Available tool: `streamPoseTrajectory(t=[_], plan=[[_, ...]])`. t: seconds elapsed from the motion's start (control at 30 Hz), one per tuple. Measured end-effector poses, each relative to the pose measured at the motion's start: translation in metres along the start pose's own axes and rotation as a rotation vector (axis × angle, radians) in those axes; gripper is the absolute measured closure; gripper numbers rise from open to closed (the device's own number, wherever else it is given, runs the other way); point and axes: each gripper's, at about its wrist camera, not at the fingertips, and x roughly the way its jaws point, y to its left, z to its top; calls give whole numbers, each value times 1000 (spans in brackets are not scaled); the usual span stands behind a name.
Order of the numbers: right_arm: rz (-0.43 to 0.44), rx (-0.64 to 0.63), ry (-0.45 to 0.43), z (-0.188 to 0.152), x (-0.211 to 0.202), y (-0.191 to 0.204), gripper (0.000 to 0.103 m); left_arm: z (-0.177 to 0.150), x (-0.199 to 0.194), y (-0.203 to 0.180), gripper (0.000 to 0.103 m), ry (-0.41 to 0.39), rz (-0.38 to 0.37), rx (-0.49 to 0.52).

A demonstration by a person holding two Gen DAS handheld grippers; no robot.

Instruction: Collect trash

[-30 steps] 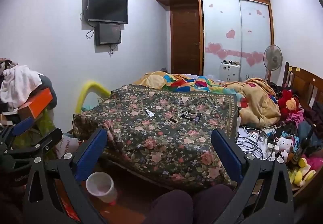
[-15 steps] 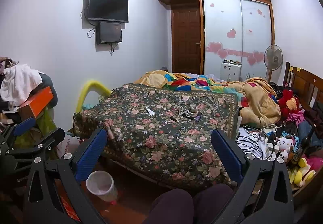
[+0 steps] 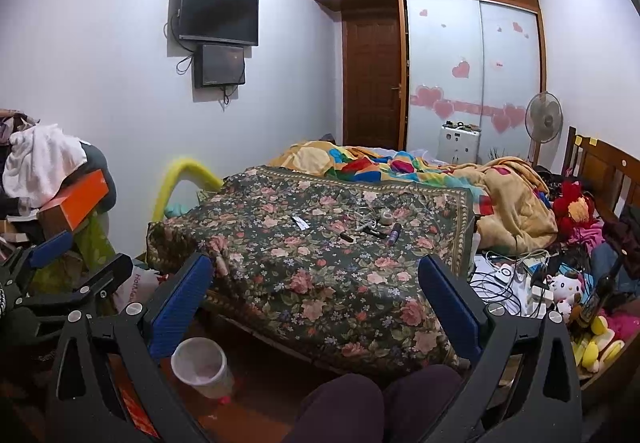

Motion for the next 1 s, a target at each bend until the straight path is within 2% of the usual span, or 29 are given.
streamPoseTrajectory(t=[1.0], plan=[[7,4,22,-3,9,-5,0,-1,10,-2,1,14,0,-4]])
